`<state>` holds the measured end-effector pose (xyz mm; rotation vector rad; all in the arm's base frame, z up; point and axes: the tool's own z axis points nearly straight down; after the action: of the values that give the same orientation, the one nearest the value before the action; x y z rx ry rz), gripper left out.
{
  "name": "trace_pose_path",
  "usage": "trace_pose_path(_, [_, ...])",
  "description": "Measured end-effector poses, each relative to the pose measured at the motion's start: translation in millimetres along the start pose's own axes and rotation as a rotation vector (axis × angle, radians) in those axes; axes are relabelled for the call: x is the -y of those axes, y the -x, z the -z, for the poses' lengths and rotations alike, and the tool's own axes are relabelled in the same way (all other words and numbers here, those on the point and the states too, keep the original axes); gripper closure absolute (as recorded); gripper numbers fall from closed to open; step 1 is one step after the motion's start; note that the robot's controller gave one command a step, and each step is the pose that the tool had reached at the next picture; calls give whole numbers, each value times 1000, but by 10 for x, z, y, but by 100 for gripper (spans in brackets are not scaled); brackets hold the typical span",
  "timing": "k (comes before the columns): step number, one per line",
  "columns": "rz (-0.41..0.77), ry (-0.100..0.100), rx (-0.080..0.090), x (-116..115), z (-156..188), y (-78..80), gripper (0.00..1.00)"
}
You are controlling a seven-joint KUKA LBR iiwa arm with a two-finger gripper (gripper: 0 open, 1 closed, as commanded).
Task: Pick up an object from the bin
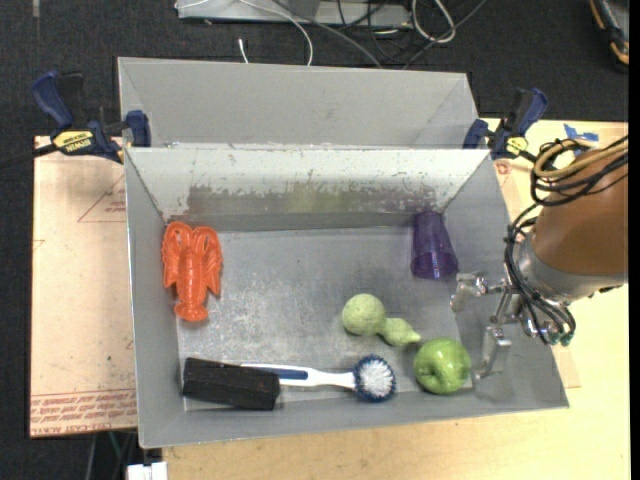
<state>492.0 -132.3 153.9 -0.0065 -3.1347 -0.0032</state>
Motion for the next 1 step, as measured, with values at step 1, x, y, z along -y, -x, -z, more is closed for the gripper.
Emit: trace_pose_path(1, [5,-1,8,-8,45,19,0])
